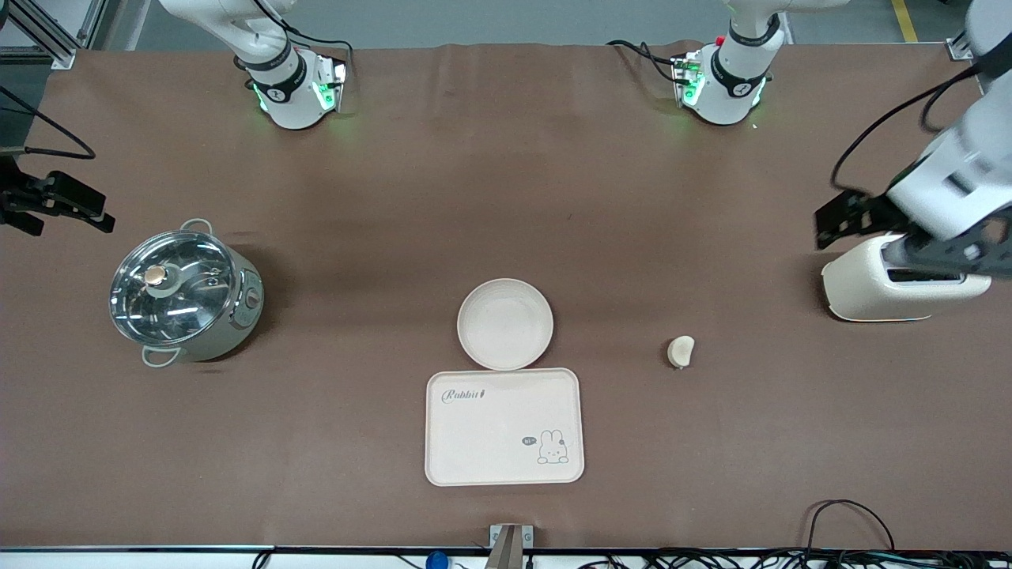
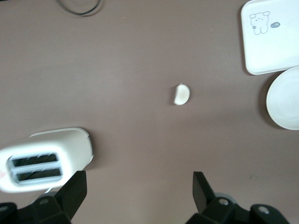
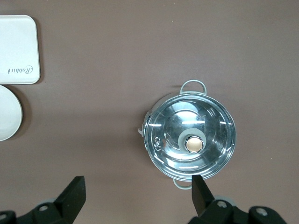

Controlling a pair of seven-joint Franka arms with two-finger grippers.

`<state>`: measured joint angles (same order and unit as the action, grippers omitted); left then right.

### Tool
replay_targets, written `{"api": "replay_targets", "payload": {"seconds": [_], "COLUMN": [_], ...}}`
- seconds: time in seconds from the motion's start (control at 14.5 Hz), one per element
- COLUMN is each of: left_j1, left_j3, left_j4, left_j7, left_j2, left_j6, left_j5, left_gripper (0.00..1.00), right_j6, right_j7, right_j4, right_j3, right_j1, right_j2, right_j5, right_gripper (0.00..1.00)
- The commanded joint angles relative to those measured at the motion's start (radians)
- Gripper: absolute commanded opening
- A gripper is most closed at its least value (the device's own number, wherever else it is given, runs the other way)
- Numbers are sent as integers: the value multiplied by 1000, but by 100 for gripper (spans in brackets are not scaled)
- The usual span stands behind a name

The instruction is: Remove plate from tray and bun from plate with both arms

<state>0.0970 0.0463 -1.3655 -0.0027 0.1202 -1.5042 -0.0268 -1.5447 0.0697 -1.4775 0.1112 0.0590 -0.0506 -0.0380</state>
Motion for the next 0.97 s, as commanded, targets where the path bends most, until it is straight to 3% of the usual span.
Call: {"api": "replay_targets", "payload": {"seconds": [0.0, 0.48, 0.76, 0.9], "left_j1": [18, 12, 4, 15], "left_j3": [-32, -34, -31, -29], "left_j4": [-99, -225, -196, -109], "left_j7": [9, 7, -5, -7], "left_j2": [-80, -155, -137, -93], "left_j6": [-4, -77, -79, -73], "left_j5": [18, 21, 19, 11], "left_gripper": [100, 100, 100, 100], "right_j6": [-3, -3, -3, -3], "right_j7": [7, 7, 7, 7], "right_j4": [-6, -4, -4, -4], "right_j3": [1, 1, 1, 1], "right_j1": [-4, -4, -4, -4], "right_j2": [12, 12, 12, 12], "right_j5": [6, 4, 4, 4], "right_gripper": [100, 100, 100, 100]}}
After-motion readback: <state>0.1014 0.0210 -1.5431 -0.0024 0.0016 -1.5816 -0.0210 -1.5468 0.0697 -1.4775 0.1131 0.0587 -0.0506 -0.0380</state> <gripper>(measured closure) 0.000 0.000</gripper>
